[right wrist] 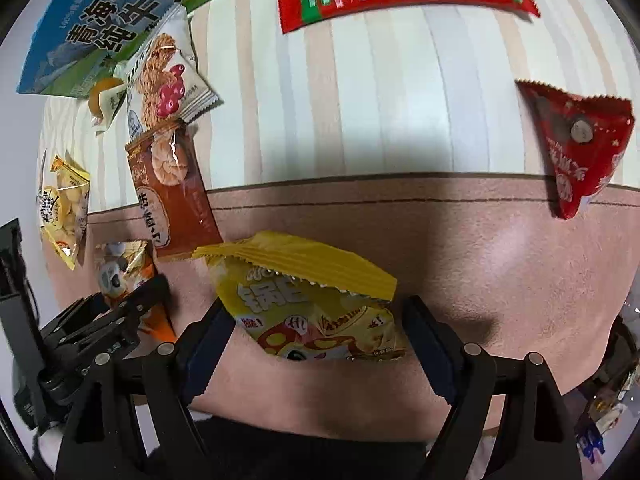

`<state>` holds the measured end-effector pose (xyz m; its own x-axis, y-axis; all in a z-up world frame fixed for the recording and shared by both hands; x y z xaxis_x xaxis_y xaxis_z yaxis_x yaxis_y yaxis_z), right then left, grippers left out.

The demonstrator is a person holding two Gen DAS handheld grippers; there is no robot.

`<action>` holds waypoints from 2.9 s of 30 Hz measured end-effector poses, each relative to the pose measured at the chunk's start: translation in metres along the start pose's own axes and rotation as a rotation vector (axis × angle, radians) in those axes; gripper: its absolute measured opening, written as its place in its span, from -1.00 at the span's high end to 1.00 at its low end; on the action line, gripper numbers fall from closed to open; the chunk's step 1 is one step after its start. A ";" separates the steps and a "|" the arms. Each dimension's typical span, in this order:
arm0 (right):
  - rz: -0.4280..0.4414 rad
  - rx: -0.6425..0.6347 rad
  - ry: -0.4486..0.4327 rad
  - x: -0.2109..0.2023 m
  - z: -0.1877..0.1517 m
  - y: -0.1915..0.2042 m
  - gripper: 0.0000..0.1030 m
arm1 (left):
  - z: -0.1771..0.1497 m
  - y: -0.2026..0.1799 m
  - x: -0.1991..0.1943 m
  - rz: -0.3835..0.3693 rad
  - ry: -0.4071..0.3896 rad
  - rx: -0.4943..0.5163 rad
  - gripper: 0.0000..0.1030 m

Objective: Organize snacks
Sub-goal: 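Grasp the panda-print bag with the left tool while the right tool grasps the yellow panda chip bag, then carry both bags into the box and open both tools to release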

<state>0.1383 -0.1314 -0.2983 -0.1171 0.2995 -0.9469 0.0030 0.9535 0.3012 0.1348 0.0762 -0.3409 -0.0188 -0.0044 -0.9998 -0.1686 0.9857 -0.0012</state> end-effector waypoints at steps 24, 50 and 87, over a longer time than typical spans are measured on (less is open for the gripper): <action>0.205 -0.152 -0.325 -0.204 0.081 0.084 -0.14 | 0.127 -0.028 -0.248 -0.169 -0.389 0.038 0.01; -0.082 -0.118 -0.100 -0.127 0.244 0.084 -0.14 | 0.271 0.021 -0.122 0.000 -0.035 0.065 0.00; -0.086 -0.176 -0.333 -0.184 0.180 0.093 -0.83 | 0.198 0.013 -0.210 0.017 -0.404 0.022 -0.88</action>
<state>0.3391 -0.0923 -0.1163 0.2195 0.2405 -0.9455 -0.1668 0.9641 0.2065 0.3316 0.1236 -0.1352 0.3682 0.0738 -0.9268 -0.1499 0.9885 0.0192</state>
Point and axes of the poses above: each gripper's, at about its wrist camera, not at the fingertips, and x roughly the way its jaws point, y to its left, z to its top, the point moved 7 cm from there along x, roughly the way its jaws point, and after that the axes turned 6 degrees about z, right-handed, at the moved point
